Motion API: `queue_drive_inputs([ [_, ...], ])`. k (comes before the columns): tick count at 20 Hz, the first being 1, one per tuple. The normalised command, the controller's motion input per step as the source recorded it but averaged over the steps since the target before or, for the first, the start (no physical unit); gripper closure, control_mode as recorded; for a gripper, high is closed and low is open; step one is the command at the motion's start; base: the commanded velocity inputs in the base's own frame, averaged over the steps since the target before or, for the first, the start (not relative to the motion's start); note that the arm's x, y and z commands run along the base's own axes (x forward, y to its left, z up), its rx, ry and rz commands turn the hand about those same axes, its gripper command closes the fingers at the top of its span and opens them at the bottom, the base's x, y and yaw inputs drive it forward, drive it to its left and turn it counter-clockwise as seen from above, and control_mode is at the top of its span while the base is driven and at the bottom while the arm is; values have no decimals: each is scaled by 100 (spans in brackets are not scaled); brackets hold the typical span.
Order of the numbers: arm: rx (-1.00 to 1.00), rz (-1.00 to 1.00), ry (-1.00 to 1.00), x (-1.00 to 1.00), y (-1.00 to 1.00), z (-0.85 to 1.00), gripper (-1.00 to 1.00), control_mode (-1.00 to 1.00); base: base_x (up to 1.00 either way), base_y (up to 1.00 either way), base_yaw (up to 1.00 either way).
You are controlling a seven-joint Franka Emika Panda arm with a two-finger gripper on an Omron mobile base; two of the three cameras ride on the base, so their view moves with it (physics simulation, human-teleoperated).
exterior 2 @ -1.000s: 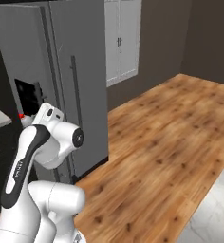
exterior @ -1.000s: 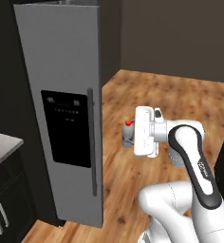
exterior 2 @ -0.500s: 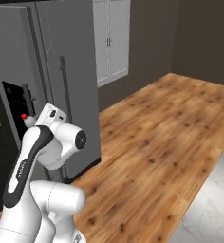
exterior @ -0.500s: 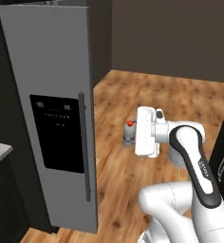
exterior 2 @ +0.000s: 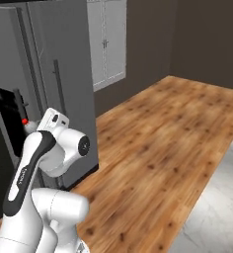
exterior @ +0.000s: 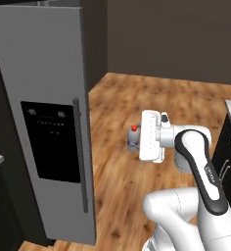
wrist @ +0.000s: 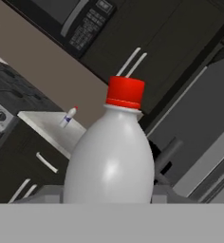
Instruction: Take the bottled waters from the counter and place them in the freezer to freeze. Close the freezer door after placing the bottles.
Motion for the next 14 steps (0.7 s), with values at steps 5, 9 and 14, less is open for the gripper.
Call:
queue_drive_inputs([
  [5, 0, 0, 0, 0, 0, 0, 100, 100, 100, -94, -1],
  [9, 0, 0, 0, 0, 0, 0, 100, 100, 100, -97, -3],
  [14, 0, 0, 0, 0, 0, 0, 100, 100, 97, -100, -20],
])
